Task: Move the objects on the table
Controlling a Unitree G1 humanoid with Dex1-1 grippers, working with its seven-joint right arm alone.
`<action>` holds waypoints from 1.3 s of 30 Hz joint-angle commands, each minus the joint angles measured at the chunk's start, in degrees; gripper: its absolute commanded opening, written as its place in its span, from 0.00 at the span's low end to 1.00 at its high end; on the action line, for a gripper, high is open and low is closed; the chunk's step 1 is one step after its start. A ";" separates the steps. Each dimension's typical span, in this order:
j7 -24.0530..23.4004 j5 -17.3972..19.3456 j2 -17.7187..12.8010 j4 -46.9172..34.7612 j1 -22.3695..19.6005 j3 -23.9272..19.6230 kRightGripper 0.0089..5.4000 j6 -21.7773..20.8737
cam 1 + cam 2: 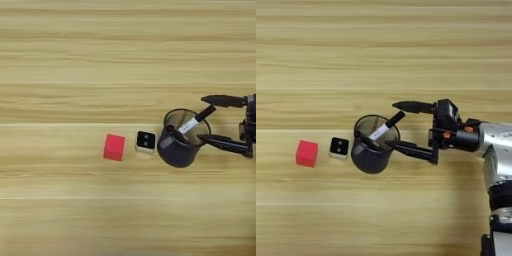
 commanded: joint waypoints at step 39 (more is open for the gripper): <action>-6.37 -0.18 0.21 -3.25 -5.00 -0.31 0.22 -0.59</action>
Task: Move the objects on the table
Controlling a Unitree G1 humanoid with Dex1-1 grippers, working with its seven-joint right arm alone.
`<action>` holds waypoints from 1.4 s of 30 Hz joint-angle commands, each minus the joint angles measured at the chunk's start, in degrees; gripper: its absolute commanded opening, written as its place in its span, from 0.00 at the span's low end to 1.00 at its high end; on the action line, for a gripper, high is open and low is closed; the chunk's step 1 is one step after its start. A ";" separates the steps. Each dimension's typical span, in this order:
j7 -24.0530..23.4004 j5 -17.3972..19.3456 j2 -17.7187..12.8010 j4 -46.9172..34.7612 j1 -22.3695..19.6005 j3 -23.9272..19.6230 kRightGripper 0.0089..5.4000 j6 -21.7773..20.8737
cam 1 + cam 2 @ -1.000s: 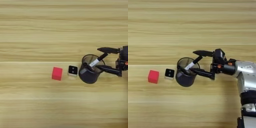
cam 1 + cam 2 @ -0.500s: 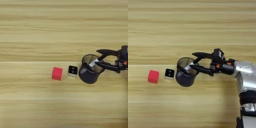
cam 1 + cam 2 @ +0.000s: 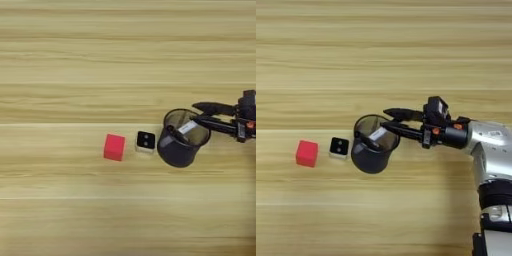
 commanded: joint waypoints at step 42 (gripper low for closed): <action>-2.23 10.59 -3.48 -20.07 -4.29 -6.61 0.13 8.64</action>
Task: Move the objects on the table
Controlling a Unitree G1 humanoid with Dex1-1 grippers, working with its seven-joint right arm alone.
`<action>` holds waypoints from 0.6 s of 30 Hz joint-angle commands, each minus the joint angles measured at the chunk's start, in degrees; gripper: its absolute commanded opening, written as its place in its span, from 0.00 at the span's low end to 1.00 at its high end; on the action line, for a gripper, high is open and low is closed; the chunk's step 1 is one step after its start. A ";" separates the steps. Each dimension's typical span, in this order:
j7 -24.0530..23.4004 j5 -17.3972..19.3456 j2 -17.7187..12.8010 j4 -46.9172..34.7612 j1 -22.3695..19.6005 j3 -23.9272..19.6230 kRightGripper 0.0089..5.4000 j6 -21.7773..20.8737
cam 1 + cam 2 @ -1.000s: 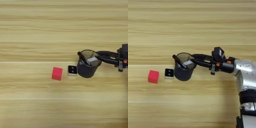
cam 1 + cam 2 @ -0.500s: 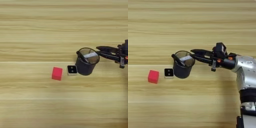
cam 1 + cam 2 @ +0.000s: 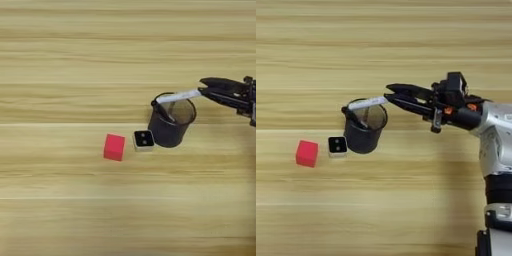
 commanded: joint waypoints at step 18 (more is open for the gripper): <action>-6.18 14.86 3.15 -30.95 5.85 3.11 0.13 13.72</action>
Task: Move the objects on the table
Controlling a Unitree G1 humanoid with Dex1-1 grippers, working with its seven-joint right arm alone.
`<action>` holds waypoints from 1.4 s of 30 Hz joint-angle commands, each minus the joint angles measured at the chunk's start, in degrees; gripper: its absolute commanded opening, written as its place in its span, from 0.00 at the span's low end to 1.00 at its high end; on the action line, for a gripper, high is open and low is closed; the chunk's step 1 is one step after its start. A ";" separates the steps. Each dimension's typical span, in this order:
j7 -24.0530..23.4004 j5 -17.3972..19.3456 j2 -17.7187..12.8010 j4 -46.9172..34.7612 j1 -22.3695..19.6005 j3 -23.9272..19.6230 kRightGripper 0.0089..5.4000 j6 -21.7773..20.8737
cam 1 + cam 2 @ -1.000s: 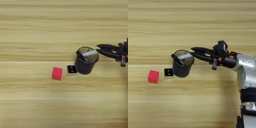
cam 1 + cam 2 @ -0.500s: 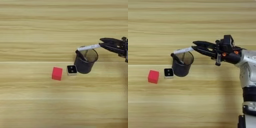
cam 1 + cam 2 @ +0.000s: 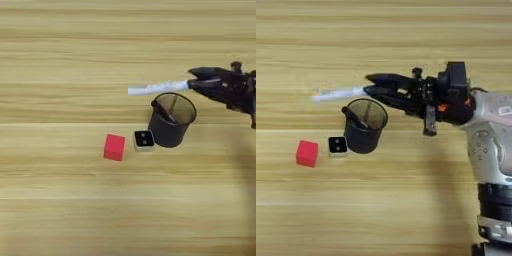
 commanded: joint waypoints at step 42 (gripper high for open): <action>2.61 -17.87 2.70 17.73 10.20 11.65 0.13 -8.13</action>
